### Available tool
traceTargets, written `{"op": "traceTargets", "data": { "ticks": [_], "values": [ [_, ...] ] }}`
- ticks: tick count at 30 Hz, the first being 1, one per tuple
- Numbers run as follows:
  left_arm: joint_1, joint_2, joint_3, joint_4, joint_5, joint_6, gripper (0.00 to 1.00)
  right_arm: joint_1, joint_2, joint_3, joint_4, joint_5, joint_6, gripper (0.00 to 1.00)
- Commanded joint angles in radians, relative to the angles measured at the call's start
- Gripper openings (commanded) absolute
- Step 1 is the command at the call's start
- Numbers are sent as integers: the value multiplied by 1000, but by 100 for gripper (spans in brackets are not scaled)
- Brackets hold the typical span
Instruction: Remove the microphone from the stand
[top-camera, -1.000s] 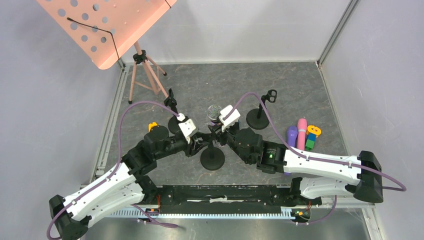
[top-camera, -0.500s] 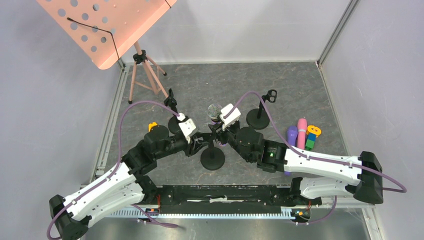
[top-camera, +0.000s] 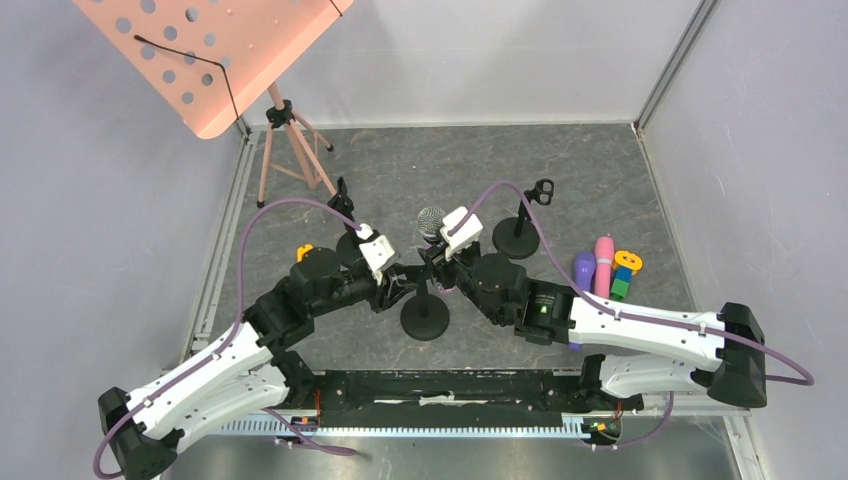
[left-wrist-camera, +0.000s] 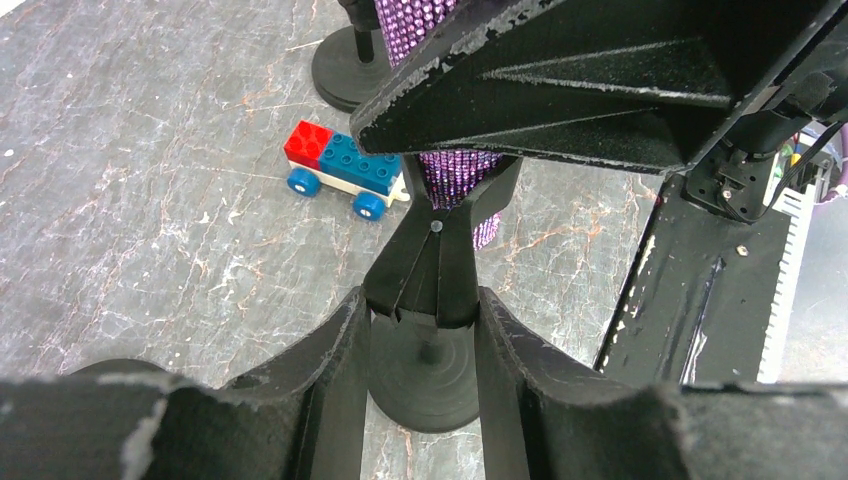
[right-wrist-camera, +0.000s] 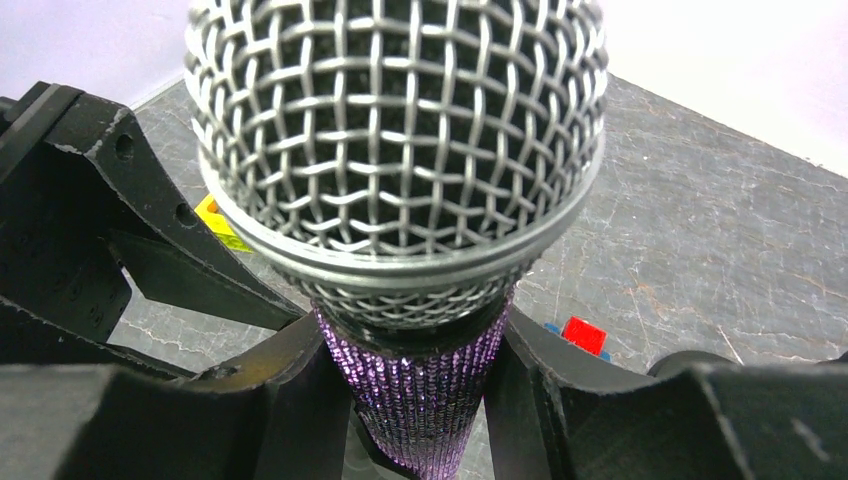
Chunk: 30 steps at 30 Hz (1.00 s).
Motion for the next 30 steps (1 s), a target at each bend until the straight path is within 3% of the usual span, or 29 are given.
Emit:
{"op": "traceTargets", "data": {
  "ticks": [1, 7, 13, 19, 23, 24, 28, 30],
  "values": [
    [-2, -20, 21, -14, -20, 14, 12, -7, 14, 60, -63, 78, -7, 45],
    [-2, -19, 22, -19, -26, 13, 2, -7, -3, 43, -52, 99, 25, 42],
    [-2, -14, 14, -11, -22, 11, 2, -8, 25, 97, -146, 161, 4, 41],
    [-2, -13, 22, -13, -22, 19, 2, -34, -37, 41, -31, -36, 39, 42],
    [-2, -13, 21, -10, -17, 18, 2, -36, -40, 33, -42, 57, 68, 42],
    [-2, -13, 18, -9, -12, 17, 4, -36, -36, 30, -41, 57, 62, 42],
    [-2, -22, 17, 3, -7, 6, 33, -38, -24, 30, -34, -15, 52, 44],
    [-2, -32, 13, 7, -9, 1, 42, -38, -25, 24, -24, -21, 53, 44]
  ]
}}
